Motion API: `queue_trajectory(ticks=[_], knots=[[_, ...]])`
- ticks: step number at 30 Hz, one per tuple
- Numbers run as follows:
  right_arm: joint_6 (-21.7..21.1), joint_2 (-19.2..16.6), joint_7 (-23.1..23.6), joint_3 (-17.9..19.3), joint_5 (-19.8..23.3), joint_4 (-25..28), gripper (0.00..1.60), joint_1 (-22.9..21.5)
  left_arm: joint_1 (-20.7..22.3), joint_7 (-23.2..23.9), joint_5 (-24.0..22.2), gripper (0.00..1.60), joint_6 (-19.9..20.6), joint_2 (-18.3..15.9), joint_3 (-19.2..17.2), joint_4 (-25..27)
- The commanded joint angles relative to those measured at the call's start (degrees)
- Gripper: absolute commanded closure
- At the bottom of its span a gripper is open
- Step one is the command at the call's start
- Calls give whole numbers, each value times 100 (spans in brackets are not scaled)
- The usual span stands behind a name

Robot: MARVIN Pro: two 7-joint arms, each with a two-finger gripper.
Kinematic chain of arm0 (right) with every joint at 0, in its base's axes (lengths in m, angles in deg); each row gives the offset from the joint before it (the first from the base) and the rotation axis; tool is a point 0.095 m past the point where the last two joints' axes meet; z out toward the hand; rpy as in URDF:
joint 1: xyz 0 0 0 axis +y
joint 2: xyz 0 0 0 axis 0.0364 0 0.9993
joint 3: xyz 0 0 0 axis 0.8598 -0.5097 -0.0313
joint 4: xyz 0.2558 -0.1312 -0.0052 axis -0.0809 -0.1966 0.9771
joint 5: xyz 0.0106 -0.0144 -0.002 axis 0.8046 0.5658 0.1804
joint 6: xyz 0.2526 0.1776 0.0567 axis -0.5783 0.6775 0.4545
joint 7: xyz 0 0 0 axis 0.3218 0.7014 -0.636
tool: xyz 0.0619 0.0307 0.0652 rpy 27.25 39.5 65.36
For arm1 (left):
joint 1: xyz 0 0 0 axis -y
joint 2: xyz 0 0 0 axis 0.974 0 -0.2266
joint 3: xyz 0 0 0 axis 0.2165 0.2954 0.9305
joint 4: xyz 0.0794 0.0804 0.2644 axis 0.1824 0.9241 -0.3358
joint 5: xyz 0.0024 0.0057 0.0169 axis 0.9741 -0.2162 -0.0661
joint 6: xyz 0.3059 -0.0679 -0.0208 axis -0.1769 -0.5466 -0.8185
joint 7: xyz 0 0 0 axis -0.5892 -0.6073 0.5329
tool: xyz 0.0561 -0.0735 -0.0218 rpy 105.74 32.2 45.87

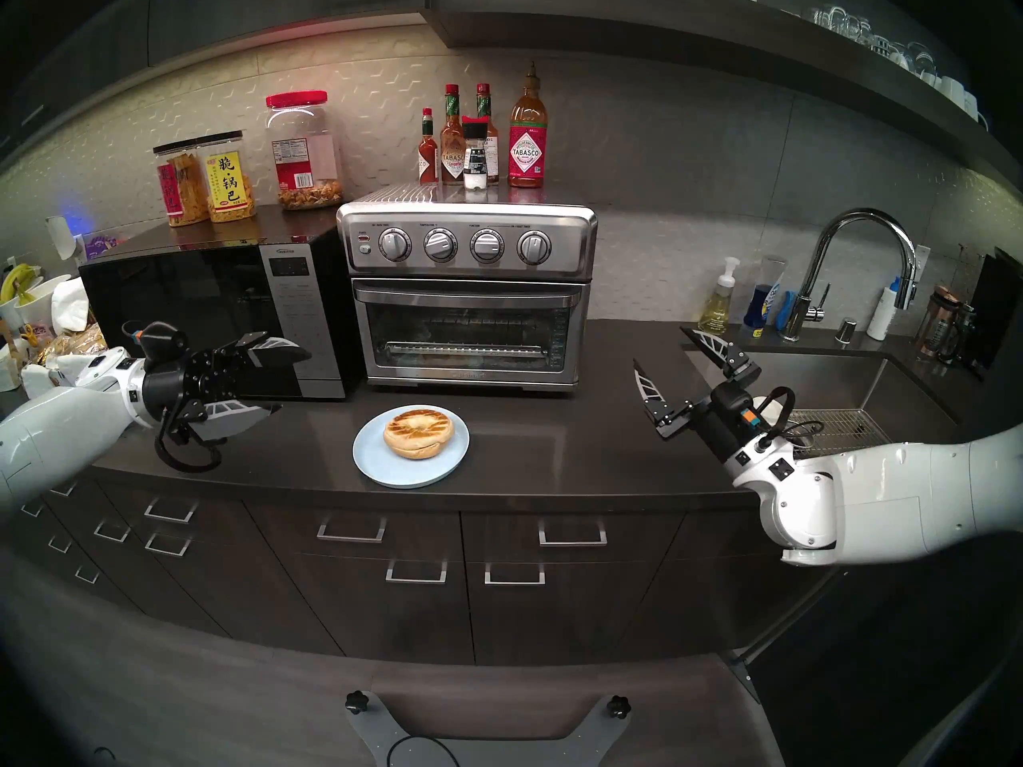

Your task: Open the oven and place the bagel inside on the rack

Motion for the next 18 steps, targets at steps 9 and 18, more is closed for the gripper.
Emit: queue_trajectory(ticks=[9,18], knots=[[-10,-23,9,55,-15,19,0,-109,22,-334,-115,74,-1615,-286,-525,-233],[-12,-27,12,56,-15,21,0,-111,-106,-1221,55,87,-2303,-460,-659,-170]])
